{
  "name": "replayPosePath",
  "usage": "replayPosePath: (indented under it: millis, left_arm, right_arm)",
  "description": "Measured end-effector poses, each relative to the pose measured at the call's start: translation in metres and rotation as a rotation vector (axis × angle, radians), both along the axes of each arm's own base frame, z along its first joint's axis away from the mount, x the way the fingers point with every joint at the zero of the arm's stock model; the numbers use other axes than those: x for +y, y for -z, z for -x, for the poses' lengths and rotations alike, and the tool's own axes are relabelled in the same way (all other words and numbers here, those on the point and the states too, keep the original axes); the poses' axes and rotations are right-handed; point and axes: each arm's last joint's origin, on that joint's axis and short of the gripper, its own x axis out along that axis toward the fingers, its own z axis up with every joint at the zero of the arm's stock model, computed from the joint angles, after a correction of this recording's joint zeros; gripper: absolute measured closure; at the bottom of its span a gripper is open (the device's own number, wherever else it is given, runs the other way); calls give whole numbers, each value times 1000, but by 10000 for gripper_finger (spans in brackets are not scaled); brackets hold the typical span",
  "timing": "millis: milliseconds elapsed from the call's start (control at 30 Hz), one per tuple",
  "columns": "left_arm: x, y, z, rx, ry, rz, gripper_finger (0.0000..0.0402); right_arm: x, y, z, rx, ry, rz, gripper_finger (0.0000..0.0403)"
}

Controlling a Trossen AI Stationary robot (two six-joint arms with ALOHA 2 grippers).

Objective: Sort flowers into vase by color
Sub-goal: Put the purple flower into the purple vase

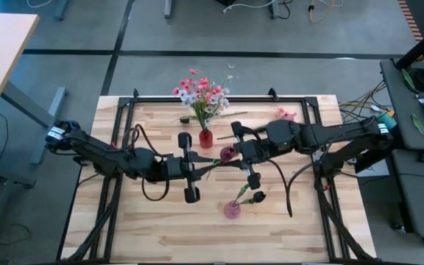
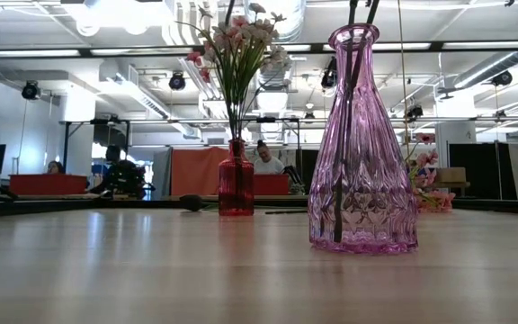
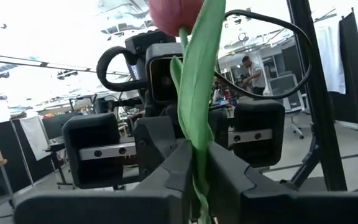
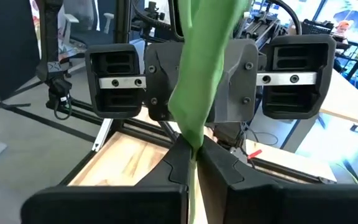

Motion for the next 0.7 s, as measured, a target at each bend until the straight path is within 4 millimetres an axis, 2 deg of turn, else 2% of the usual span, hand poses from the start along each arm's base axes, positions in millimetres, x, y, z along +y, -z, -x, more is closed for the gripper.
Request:
replayPosePath:
  millis: [100, 233, 333, 467, 600, 700]
  left_arm:
    - [0, 1, 1, 25, 1, -8, 339]
    - [2, 1, 5, 86, 5, -8, 268]
    - [5, -4, 13, 126, -17, -4, 212]
    - [10, -3, 28, 267, -58, 22, 159]
    - [15, 12, 44, 483, -32, 138, 138]
    - [12, 37, 47, 624, -7, 190, 135]
  right_arm:
    - [0, -1, 1, 0, 1, -10, 393]
    - [-2, -3, 8, 24, 18, -25, 393]
    - [-6, -8, 22, 59, 102, -20, 393]
    - [-15, -20, 54, 97, 242, -16, 393]
    - [-20, -18, 84, 148, 326, -74, 393]
    - [-19, -8, 96, 163, 399, -82, 393]
